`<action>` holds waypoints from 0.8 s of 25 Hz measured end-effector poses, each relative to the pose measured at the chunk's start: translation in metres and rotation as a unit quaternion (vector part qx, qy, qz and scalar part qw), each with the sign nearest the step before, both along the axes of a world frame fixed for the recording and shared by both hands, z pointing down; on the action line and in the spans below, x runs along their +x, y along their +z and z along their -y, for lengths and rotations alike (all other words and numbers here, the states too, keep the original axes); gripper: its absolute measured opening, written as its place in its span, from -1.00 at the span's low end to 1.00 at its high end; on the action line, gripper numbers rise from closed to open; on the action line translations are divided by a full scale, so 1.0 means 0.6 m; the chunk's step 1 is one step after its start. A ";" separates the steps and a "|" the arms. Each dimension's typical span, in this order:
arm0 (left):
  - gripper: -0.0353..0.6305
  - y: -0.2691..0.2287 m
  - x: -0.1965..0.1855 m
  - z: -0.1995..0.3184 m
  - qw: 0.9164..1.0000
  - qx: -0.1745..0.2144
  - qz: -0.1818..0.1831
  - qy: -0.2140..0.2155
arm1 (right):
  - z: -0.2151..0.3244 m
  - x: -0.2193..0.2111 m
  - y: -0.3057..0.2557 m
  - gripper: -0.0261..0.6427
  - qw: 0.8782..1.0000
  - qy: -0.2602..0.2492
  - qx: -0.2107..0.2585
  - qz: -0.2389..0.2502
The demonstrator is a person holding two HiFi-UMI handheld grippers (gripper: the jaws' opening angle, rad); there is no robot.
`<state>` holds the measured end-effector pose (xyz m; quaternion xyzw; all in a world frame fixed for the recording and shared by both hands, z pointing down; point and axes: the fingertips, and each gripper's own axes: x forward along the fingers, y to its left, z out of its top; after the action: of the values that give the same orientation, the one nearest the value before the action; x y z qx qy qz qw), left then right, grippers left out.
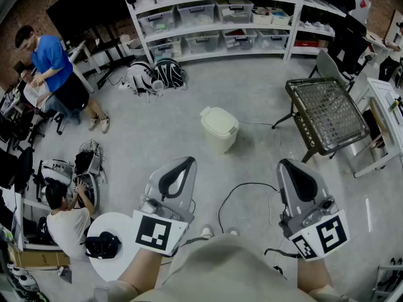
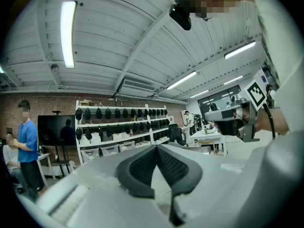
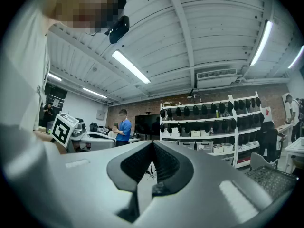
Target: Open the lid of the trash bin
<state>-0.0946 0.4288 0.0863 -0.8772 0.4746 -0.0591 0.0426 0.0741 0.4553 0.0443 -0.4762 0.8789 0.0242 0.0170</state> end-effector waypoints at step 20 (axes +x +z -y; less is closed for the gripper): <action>-0.89 0.016 0.094 -0.003 1.000 -0.001 0.014 -0.012 | -0.002 0.096 0.024 -0.91 1.000 -0.020 -0.010 0.019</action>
<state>-0.0381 0.4303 0.0959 -0.8708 0.4841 -0.0718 0.0477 0.1318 0.4563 0.0587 -0.4590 0.8880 0.0062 0.0292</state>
